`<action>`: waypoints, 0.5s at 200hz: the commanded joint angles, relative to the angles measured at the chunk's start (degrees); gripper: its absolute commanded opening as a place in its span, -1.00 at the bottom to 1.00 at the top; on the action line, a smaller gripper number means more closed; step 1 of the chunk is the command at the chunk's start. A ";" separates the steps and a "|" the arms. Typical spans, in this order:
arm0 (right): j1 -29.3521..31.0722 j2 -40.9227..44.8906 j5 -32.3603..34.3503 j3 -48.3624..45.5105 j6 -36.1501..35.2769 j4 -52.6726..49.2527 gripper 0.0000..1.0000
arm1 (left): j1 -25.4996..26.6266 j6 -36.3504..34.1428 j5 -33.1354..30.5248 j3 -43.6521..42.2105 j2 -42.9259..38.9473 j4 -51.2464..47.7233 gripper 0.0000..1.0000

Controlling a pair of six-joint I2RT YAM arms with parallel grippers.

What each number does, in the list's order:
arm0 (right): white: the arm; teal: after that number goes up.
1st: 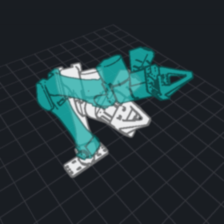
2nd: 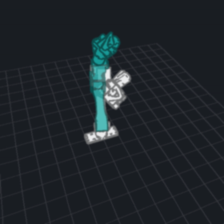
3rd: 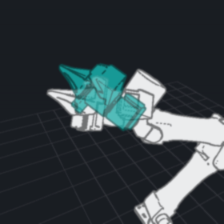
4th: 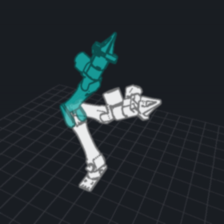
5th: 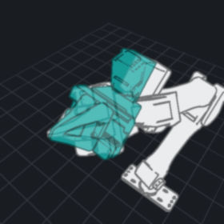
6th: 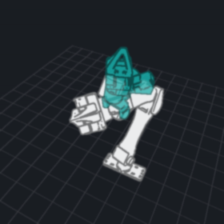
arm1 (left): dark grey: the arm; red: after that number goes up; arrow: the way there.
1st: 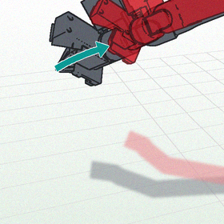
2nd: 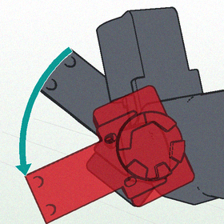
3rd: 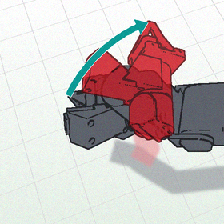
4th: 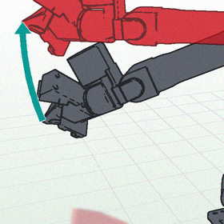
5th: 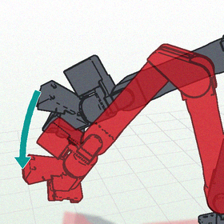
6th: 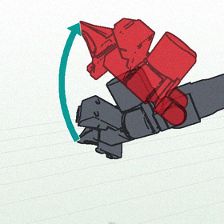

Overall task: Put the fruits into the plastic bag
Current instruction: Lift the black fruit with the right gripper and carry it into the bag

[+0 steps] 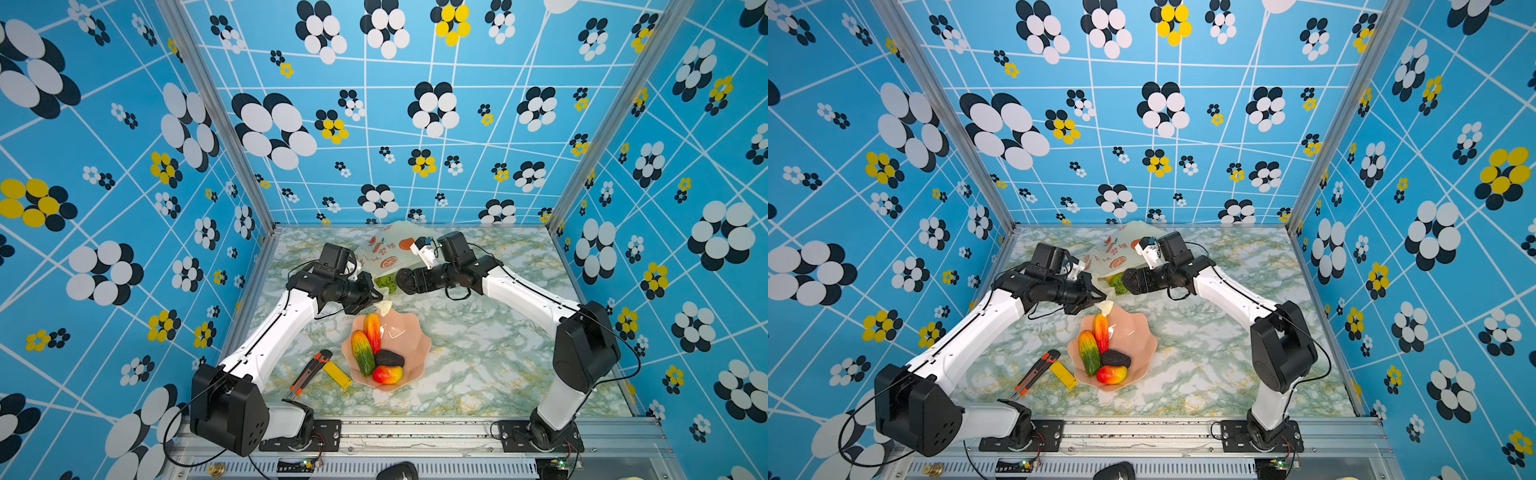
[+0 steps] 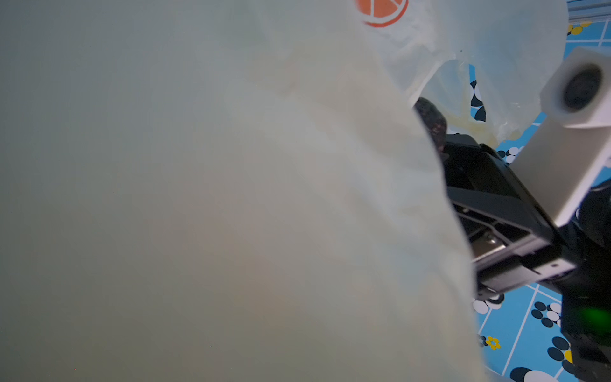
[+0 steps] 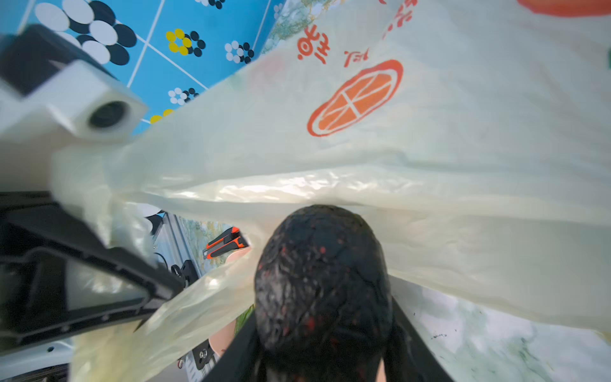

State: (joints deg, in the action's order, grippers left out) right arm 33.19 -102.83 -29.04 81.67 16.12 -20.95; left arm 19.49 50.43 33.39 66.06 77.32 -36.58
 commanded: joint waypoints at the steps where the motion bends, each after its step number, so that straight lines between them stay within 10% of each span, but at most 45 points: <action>1: -0.23 -3.10 1.61 3.76 -1.37 -3.18 -0.01 | 0.55 0.72 -0.65 -0.58 -0.92 0.54 -1.00; 50: -0.88 -10.25 4.21 7.43 2.22 -2.04 -0.02 | 1.15 0.63 0.16 -0.12 0.32 1.03 -1.00; 100: -3.96 -17.42 4.72 8.12 21.54 15.50 -0.03 | 2.94 1.05 0.70 0.53 2.43 2.00 -1.00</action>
State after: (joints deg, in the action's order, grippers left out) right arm 30.70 -117.36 -25.56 88.16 26.15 -16.38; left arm 21.17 50.98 33.45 66.06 78.30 -35.53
